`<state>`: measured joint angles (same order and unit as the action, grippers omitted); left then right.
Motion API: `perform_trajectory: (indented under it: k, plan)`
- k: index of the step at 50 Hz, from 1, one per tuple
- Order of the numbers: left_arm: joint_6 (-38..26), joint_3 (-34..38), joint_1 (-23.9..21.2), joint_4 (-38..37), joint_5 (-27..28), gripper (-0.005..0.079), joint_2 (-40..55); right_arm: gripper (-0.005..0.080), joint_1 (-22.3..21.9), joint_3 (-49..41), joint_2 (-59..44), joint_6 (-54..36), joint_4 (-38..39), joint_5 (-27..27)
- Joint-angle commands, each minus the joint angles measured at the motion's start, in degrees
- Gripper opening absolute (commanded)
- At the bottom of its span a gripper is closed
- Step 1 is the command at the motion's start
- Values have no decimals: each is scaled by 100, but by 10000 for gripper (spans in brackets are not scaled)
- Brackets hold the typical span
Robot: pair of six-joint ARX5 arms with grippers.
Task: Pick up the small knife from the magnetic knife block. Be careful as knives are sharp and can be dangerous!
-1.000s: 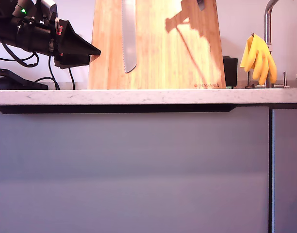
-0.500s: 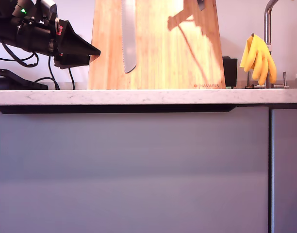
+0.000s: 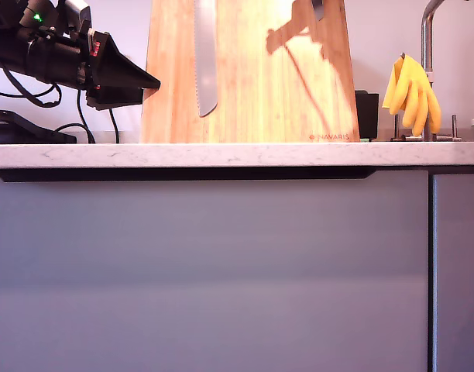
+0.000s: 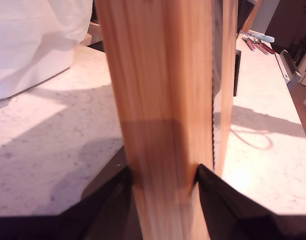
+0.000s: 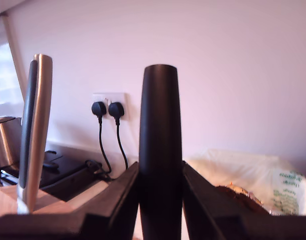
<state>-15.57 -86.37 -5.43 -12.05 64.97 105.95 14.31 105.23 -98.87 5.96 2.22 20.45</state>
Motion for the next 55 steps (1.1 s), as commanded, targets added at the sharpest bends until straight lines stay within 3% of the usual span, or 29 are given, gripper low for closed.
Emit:
perform_trajectory:
  k: [1, 55]
  plan:
    - [-70, -33, -299, 140, -52, -20, 142, -13, 26, 66, 162, 31, -57, 57]
    - [-28, -33, -299, 28, -76, -19, 142, -13, 13, 66, 586, -149, -1012, 61]
